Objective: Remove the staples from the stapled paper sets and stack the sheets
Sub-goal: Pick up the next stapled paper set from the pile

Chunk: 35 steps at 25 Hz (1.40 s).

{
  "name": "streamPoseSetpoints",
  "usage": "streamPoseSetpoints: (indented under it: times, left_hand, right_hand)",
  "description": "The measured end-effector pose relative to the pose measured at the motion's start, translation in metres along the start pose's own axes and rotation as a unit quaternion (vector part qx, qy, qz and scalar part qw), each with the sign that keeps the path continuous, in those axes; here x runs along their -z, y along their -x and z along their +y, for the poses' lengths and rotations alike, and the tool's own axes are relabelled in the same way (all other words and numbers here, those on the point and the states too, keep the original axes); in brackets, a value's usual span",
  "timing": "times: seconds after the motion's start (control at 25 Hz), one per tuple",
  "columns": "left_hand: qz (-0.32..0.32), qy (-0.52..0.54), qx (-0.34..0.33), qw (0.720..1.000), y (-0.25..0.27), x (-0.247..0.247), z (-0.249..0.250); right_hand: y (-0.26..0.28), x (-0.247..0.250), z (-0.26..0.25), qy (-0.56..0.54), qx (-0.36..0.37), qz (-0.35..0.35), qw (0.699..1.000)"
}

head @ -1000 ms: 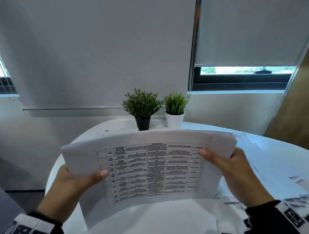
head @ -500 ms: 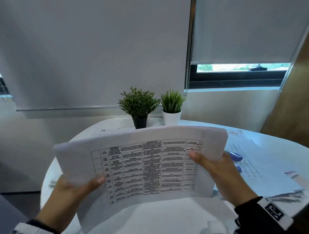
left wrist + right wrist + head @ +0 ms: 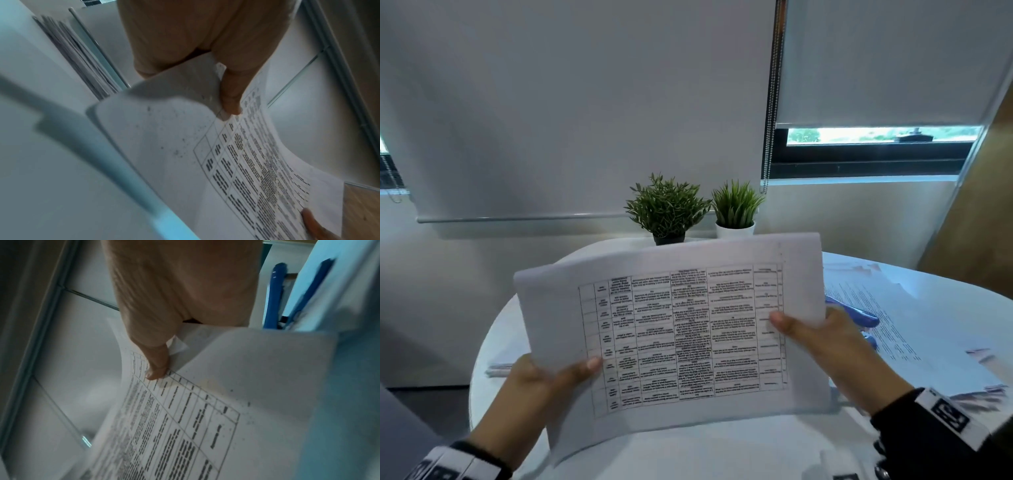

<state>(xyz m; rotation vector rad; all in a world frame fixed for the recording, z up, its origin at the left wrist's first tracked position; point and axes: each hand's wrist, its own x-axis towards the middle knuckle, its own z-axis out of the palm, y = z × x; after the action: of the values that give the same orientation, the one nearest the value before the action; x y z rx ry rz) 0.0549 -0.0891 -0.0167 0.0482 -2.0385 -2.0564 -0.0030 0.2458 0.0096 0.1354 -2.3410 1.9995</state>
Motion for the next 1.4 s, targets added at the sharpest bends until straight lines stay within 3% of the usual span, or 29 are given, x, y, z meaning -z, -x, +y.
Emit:
streamPoseSetpoints:
  times: [0.12, 0.24, 0.32, 0.4, 0.52, 0.6, 0.88, 0.96, 1.04, 1.08, 1.12, 1.2, 1.24, 1.32, 1.4]
  left_hand:
    - [0.068, -0.066, -0.026, 0.995, -0.013, -0.002, 0.015]
    - [0.148, -0.251, -0.134, 0.947, -0.024, -0.016, 0.053]
    - [0.12, -0.309, -0.229, 0.915, -0.026, -0.037, 0.089]
    - [0.022, -0.317, -0.269, 0.909, -0.032, -0.058, 0.117]
    - [-0.153, -0.225, -0.182, 0.945, -0.049, -0.081, 0.142]
    - [-0.212, -0.174, -0.141, 0.951, -0.052, -0.09, 0.143]
    - [-0.145, -0.163, -0.058, 0.974, -0.048, -0.09, 0.105]
    - [-0.12, -0.142, -0.024, 0.982, -0.046, -0.086, 0.094]
    - [-0.107, -0.111, 0.015, 0.988, -0.044, -0.082, 0.085]
    - [-0.096, -0.094, 0.032, 0.99, -0.043, -0.08, 0.081]
    - [-0.08, -0.078, 0.049, 0.993, -0.041, -0.079, 0.076]
    - [-0.059, -0.062, 0.075, 0.994, -0.04, -0.075, 0.066]
    - [-0.059, -0.066, 0.083, 0.993, -0.04, -0.073, 0.062]
    - [-0.063, -0.068, 0.091, 0.992, -0.043, -0.07, 0.055]
    - [-0.06, -0.038, 0.101, 0.992, -0.043, -0.07, 0.053]
  right_hand:
    - [-0.013, 0.008, -0.032, 0.061, 0.026, -0.012, 0.998]
    - [-0.021, 0.013, -0.069, 0.118, 0.061, -0.057, 0.989]
    - [-0.027, 0.014, -0.092, 0.156, 0.088, -0.099, 0.979]
    - [-0.03, 0.01, -0.11, 0.213, 0.121, -0.133, 0.96]
    - [-0.032, 0.003, -0.127, 0.275, 0.138, -0.171, 0.936]
    - [-0.032, 0.0, -0.136, 0.3, 0.146, -0.187, 0.924]
    - [-0.049, 0.0, -0.129, 0.37, 0.104, -0.225, 0.895]
    - [-0.064, 0.008, -0.121, 0.317, 0.064, -0.199, 0.925]
    - [-0.086, 0.025, -0.102, 0.272, -0.001, -0.126, 0.954]
    - [-0.097, 0.034, -0.089, 0.315, -0.015, -0.088, 0.945]
    - [-0.104, 0.044, -0.074, 0.41, -0.026, -0.065, 0.909]
    - [-0.108, 0.058, -0.044, 0.586, -0.061, -0.047, 0.807]
    - [-0.106, 0.06, -0.031, 0.63, -0.088, -0.048, 0.77]
    - [-0.105, 0.066, -0.005, 0.645, -0.14, -0.071, 0.748]
    - [-0.107, 0.067, 0.013, 0.63, -0.167, -0.081, 0.754]
